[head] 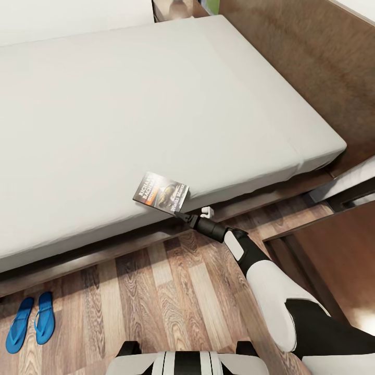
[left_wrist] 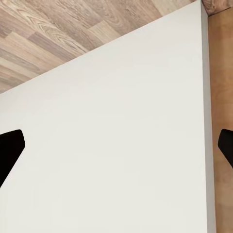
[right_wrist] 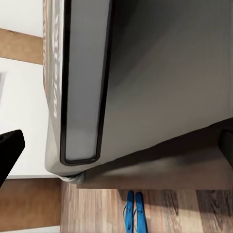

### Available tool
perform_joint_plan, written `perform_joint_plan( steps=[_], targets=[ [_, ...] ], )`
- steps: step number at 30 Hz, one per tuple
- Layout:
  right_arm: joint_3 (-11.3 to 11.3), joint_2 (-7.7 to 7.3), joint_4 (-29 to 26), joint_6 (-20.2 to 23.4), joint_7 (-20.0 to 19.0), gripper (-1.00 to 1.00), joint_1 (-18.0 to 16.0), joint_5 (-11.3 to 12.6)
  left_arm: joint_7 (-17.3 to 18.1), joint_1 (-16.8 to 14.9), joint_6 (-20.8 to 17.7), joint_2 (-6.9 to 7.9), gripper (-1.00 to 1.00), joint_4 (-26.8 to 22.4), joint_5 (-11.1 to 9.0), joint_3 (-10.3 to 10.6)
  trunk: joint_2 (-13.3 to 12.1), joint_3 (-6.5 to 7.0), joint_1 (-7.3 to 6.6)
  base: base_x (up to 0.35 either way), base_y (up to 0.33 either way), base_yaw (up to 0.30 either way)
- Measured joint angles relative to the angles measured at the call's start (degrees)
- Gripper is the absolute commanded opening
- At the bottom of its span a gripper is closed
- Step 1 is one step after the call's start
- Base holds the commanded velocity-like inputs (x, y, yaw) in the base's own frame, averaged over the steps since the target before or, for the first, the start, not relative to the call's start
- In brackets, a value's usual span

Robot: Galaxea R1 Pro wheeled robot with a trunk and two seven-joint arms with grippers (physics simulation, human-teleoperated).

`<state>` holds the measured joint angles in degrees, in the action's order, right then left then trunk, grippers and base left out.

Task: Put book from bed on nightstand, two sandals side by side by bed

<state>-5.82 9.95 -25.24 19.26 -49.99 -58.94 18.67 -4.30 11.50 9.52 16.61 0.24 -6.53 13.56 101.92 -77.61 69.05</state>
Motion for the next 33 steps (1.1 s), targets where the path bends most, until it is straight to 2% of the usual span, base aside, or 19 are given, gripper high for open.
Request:
perform_joint_plan(
  steps=[23,33],
  targets=[
    [0.14,0.0,0.0,0.0,0.13,1.0,-0.01,0.0,0.0,0.0,-0.08,-0.08,1.0,0.0,0.08,0.02,0.0,0.0,0.0,0.0,0.0,0.0],
    [1.34,-0.01,0.0,-0.01,0.18,1.0,-0.01,0.14,0.0,0.0,-0.09,-0.08,1.0,0.0,0.11,0.05,0.0,0.0,0.0,0.0,0.0,0.0]
  ],
)
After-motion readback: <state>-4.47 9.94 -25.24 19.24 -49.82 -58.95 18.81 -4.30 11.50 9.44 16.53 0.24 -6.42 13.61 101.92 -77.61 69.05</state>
